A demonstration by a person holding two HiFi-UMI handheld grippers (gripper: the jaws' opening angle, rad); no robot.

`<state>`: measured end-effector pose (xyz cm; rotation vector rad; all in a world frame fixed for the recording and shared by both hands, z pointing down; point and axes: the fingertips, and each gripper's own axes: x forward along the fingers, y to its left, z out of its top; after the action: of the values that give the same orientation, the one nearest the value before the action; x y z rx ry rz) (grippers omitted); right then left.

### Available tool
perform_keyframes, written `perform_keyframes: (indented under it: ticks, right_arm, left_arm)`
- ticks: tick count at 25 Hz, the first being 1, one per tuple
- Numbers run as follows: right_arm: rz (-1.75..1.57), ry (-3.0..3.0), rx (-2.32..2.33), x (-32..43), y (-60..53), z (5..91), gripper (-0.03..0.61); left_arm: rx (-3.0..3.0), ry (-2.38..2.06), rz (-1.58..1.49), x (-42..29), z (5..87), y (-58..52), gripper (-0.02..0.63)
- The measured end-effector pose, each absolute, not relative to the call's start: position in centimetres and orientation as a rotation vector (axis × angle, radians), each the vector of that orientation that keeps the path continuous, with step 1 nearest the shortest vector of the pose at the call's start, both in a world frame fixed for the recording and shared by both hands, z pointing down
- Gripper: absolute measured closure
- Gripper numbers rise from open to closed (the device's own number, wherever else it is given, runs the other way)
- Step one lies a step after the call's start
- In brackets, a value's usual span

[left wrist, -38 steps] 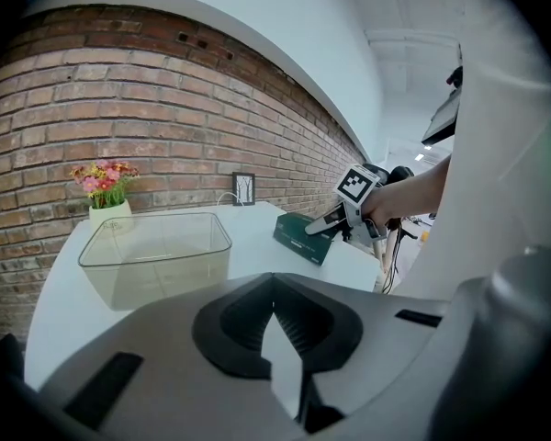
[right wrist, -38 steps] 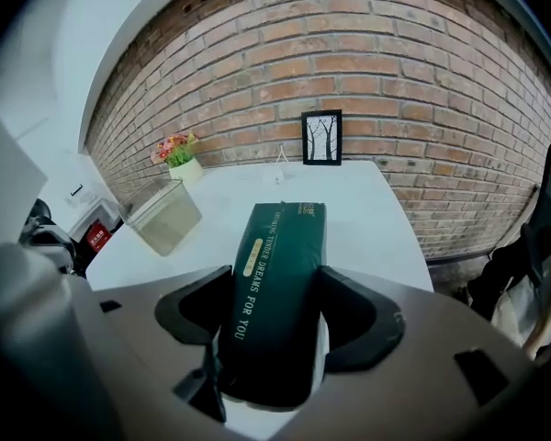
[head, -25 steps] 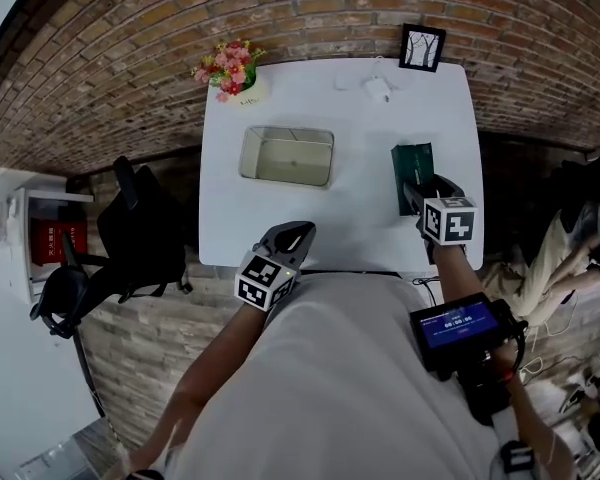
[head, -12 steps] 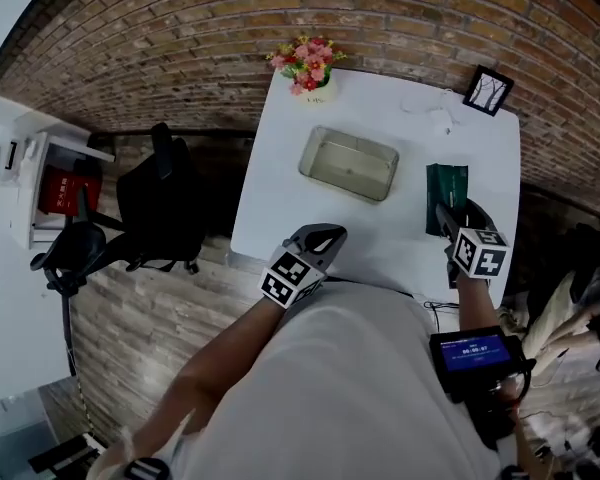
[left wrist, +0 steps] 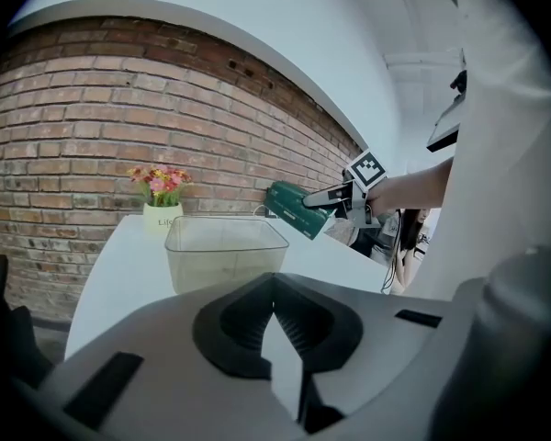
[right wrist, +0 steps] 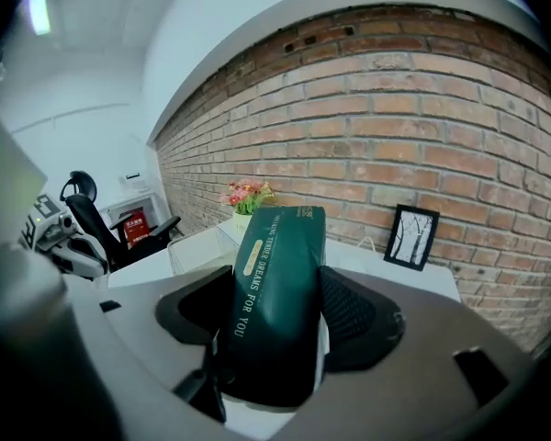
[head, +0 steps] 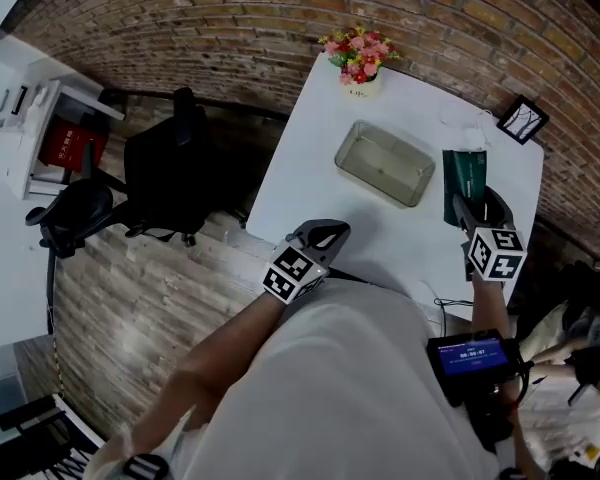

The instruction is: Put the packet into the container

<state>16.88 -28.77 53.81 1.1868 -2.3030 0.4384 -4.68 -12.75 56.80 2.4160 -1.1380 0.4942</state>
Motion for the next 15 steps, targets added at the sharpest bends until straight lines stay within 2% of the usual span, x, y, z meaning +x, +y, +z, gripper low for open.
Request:
perform_keyframes:
  ticks: [15]
  right_arm:
    - [0.072,-2.481,0.712,4.8,-31.0,50.1,0.273]
  left_arm:
    - [2.275,-1.308,0.409,-9.4,57.4,-10.7,0.603]
